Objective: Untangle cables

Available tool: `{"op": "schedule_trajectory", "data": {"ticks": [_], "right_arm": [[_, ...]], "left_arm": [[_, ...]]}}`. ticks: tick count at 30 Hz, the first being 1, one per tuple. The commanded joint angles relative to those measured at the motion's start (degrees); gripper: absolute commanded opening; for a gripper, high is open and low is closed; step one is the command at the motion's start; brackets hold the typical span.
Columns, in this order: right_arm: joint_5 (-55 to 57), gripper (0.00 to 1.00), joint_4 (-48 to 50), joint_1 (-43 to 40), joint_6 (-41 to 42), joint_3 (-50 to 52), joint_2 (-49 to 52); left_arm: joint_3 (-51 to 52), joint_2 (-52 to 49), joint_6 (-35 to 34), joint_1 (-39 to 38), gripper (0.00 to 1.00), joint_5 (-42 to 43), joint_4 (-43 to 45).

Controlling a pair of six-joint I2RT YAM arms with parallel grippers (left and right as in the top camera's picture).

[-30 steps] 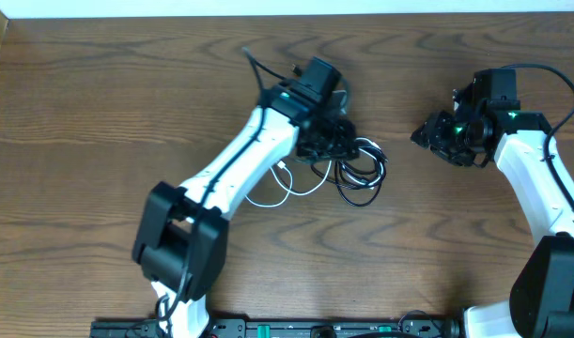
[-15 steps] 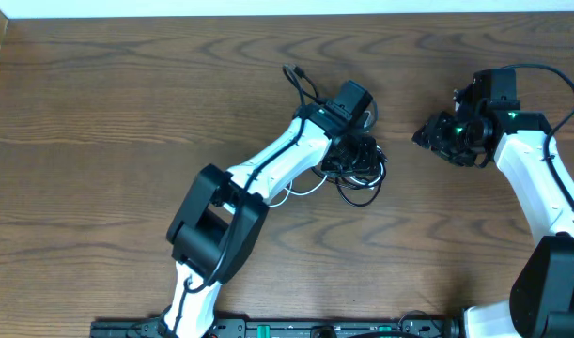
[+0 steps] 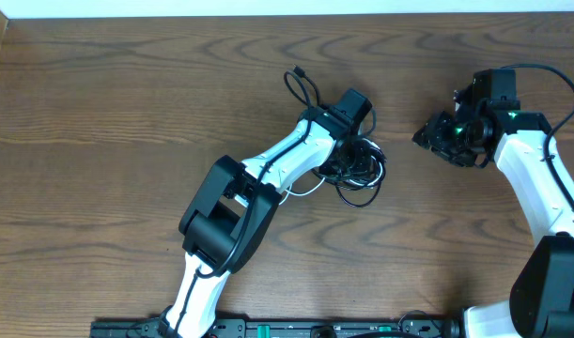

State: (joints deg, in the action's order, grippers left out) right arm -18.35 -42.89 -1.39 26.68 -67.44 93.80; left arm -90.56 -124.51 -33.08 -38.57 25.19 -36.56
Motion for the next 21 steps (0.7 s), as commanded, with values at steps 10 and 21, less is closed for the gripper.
{"op": "schedule_trajectory", "data": {"ticks": [10,21], "right_arm": [[0.44,0.5,-0.42,-0.02,-0.63,-0.04,0.28],[0.46,0.5,-0.44,-0.02,-0.66,-0.04,0.28]], "left_arm": [[1.64,-0.98,-4.11,-0.13,0.44,-10.58,-0.42],[1.64,-0.98,2.4,-0.24,0.54,-18.86,-2.56]]}}
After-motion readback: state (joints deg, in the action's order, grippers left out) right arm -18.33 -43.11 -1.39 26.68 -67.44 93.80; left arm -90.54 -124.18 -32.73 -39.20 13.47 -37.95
